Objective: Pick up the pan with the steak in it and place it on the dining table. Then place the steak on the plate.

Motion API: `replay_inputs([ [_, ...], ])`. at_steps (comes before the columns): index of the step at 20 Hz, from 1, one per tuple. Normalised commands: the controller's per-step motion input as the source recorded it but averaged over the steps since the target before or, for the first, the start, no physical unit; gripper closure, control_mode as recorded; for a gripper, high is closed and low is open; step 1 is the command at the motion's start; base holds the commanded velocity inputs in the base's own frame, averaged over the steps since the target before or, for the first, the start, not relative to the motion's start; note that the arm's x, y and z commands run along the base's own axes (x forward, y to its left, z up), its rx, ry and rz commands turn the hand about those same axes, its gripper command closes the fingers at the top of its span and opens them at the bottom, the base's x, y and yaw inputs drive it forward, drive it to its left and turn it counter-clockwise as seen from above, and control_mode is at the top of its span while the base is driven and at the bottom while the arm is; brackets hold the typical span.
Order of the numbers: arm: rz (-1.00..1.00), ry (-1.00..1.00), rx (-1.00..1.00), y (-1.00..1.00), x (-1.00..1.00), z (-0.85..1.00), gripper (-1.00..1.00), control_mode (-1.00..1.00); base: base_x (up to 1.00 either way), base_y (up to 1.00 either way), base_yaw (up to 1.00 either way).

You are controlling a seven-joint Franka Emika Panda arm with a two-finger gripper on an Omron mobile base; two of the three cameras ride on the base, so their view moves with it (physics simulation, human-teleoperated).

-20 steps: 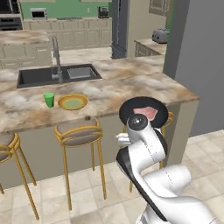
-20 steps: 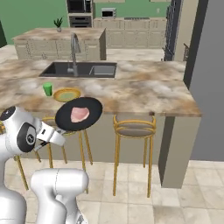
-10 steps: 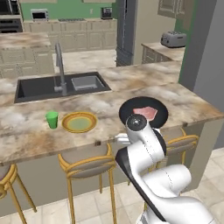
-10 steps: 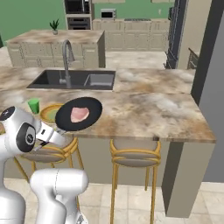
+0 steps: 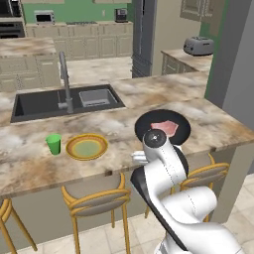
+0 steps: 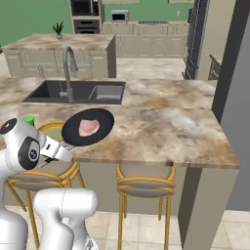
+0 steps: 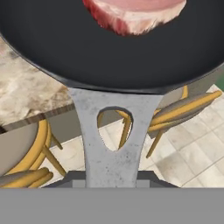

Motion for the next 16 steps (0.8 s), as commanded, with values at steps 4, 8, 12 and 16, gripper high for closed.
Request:
replay_inputs([
  [4, 0.0, 0.0, 0.0, 0.0, 0.0, 0.0, 1.0, 1.0, 0.24, -0.05, 0.02],
  [8, 0.04, -0.01, 0.0, -0.19, 0.63, -0.18, 1.0, -1.0, 0.0, 0.0, 0.0],
  [12, 0.05, 0.0, 0.0, -0.14, 0.8, -0.23, 1.0, -1.0, 0.0, 0.0, 0.0],
  [16, 0.07, 0.0, 0.02, -0.13, 0.96, -0.26, 1.0, -1.0, 0.0, 0.0, 0.0],
])
